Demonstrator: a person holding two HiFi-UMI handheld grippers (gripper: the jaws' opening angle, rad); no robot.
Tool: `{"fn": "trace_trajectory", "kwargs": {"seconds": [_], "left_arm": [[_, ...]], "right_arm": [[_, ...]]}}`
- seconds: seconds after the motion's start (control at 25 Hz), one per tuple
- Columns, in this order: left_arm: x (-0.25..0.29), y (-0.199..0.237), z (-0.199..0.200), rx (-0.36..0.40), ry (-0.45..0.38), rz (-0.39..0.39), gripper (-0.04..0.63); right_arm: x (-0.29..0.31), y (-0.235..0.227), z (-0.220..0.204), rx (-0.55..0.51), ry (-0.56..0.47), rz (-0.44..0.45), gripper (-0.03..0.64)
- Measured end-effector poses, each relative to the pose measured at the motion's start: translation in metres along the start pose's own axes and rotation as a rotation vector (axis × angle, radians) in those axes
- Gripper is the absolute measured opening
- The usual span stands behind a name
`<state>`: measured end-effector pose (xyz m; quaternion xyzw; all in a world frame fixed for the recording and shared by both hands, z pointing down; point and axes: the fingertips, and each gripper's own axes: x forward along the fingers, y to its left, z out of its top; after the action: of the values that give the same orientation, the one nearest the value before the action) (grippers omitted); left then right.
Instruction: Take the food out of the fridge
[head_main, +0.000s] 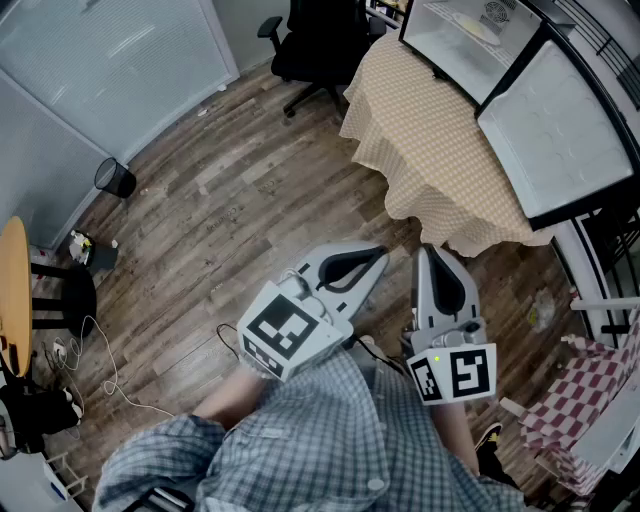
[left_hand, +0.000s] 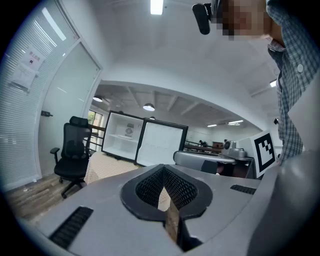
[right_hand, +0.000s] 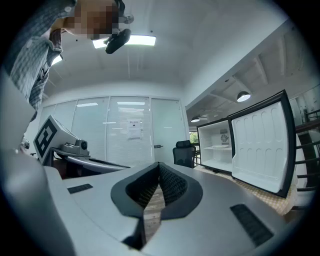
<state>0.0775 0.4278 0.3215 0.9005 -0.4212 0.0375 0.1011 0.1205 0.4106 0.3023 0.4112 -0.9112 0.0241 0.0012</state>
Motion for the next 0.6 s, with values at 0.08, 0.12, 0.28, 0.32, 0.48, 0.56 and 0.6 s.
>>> {"fn": "trace_trajectory", "kwargs": {"seconds": [0.08,0.12,0.28,0.32,0.48,0.56,0.6], "left_arm": [[-0.001,0.002,0.000,-0.002,0.000,-0.001,0.006],[-0.001,0.003,-0.001,-0.002,0.000,-0.001,0.006],[-0.006,0.008,-0.001,-0.002,-0.001,-0.004,0.006],[-0.007,0.009,-0.002,-0.002,-0.001,-0.005,0.006],[-0.014,0.018,-0.002,-0.005,-0.002,-0.004,0.006],[-0.021,0.025,-0.001,-0.005,-0.008,0.000,0.006],[-0.024,0.029,-0.001,-0.006,-0.011,0.003,0.006]], "right_arm": [[0.002,0.002,-0.001,0.000,0.000,0.001,0.011],[0.003,0.003,-0.001,0.000,0.001,0.001,0.011],[0.007,0.007,-0.003,-0.002,0.004,-0.003,0.011],[0.008,0.009,-0.003,-0.002,0.005,-0.004,0.011],[0.015,0.016,-0.004,0.009,0.005,-0.010,0.009],[0.021,0.022,-0.005,-0.001,0.007,-0.015,0.011],[0.023,0.026,-0.005,-0.010,0.008,-0.016,0.011]]}}
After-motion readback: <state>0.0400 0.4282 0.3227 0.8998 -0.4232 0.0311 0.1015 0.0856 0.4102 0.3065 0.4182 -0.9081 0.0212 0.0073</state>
